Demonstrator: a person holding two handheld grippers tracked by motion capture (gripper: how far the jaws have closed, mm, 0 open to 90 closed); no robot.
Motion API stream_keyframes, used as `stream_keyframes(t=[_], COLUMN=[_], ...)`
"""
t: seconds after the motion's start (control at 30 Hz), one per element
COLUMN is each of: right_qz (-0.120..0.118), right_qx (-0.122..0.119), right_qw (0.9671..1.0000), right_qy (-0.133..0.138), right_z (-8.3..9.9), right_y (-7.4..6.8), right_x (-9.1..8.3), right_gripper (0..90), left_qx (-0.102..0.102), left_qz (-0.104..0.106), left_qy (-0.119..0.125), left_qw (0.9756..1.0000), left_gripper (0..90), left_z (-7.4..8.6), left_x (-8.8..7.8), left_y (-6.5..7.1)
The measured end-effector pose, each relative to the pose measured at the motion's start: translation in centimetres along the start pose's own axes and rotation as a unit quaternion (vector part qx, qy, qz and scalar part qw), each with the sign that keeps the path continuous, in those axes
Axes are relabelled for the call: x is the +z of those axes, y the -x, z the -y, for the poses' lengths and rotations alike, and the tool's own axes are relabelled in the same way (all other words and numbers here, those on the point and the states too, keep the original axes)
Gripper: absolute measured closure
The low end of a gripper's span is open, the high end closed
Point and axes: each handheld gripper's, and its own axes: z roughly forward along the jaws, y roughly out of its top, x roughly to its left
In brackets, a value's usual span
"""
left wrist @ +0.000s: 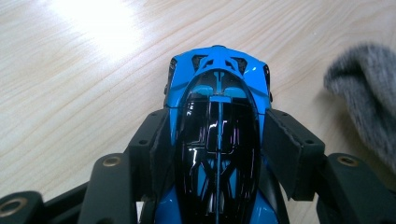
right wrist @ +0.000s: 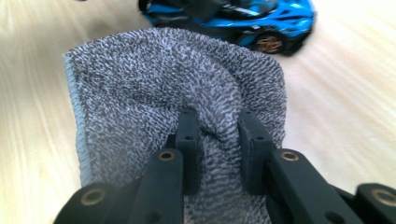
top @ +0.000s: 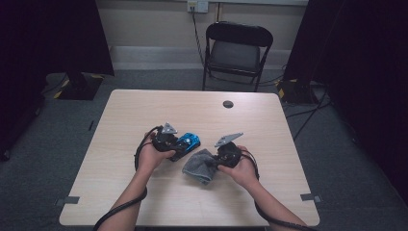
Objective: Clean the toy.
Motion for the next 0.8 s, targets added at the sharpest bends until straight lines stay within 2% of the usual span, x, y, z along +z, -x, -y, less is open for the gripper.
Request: stream_keyframes(t=[0.13,0.17,0.3,0.5,0.57,0.73,0.8], right_qz=[-0.005,-0.008,0.004,0.003,0.006,0.003,0.013], right_qx=[-0.002,-0.001,-0.004,-0.01,-0.012,-0.021,-0.023], right_qw=[1.0,1.0,1.0,0.9999,0.9999,0.9995,0.9992], right_qy=[-0.005,-0.005,-0.008,0.005,0.007,0.025,0.028], right_z=[0.3,0.3,0.6,0.6,0.6,0.1,-0.1], right_y=[-0.8,-0.9,-1.0,-1.2,-1.4,-1.7,-1.6], right_x=[0.5,0.6,0.7,0.5,0.3,-0.8,-1.5], right_gripper=[70.0,69.0,65.3,51.8,47.6,42.0,39.9], left_qx=[-0.004,0.0,0.004,0.01,0.001,0.005,0.006], left_qz=[0.003,-0.002,-0.004,-0.001,0.008,0.019,0.029], left_qy=[-0.003,-0.004,-0.003,0.011,0.009,0.018,0.023], left_qw=[1.0,1.0,1.0,0.9999,0.9999,0.9996,0.9993], left_gripper=[39.4,38.1,36.3,34.2,34.2,34.2,34.6], left_z=[-0.1,-0.1,-0.3,-0.8,-0.8,-0.5,-0.5], left_x=[-0.1,-0.2,-1.0,-2.8,-3.1,-3.8,-4.1], left_y=[0.1,0.2,0.6,1.7,2.1,3.2,3.9])
